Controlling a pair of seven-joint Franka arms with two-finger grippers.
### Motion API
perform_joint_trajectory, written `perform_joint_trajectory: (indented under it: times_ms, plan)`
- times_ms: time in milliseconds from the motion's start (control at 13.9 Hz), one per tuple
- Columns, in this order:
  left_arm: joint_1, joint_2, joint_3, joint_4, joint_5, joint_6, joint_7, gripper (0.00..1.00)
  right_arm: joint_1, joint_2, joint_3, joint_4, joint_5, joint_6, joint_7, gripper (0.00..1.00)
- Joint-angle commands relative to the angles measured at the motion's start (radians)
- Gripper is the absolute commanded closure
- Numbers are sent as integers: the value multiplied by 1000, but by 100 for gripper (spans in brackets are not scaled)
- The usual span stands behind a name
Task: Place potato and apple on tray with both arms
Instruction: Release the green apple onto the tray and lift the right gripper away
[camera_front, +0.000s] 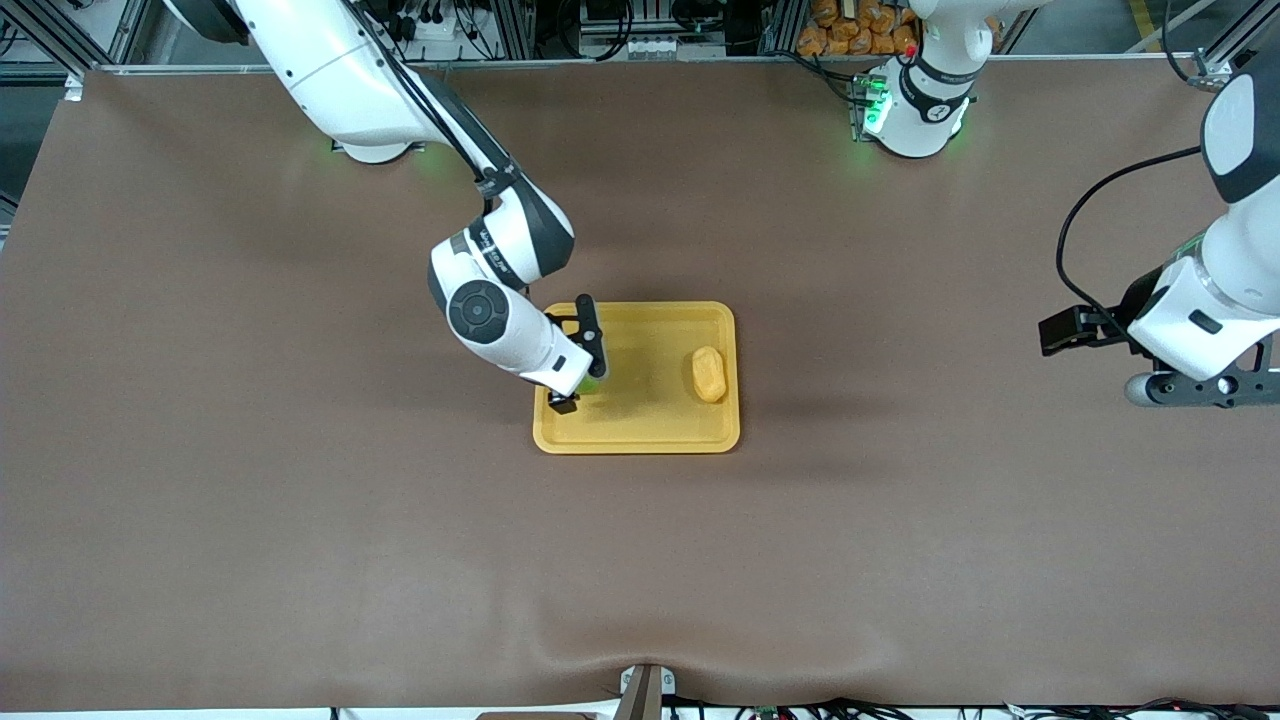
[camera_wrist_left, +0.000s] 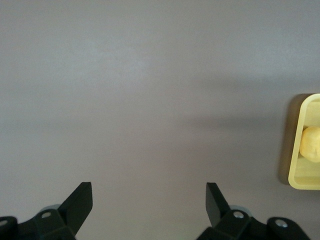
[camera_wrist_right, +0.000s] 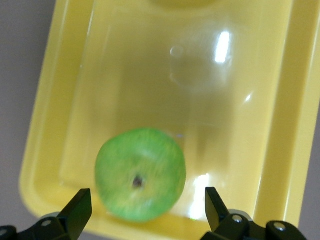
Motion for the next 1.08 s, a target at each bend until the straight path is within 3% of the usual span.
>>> perform_joint_trajectory:
  times_ms: [0,359,646,789,1004]
  plan:
    - [23,-37,-2,-15,-13,-23,21,0,-41,-68,4,-13,23,-79,37,0]
    - [31,-96,0,-15,-15,-58,46,0,-177,-175,1,-8,21,-239,126,0]
    - [32,-122,-3,-17,-19,-78,46,0,-260,-281,-13,-10,-8,-331,323,0]
    - [31,-136,-5,-21,-19,-87,46,0,-268,-348,-43,-15,-32,-337,475,0]
    - [11,-191,23,-75,-44,-84,57,0,-285,-437,-141,-11,-42,-340,626,0]
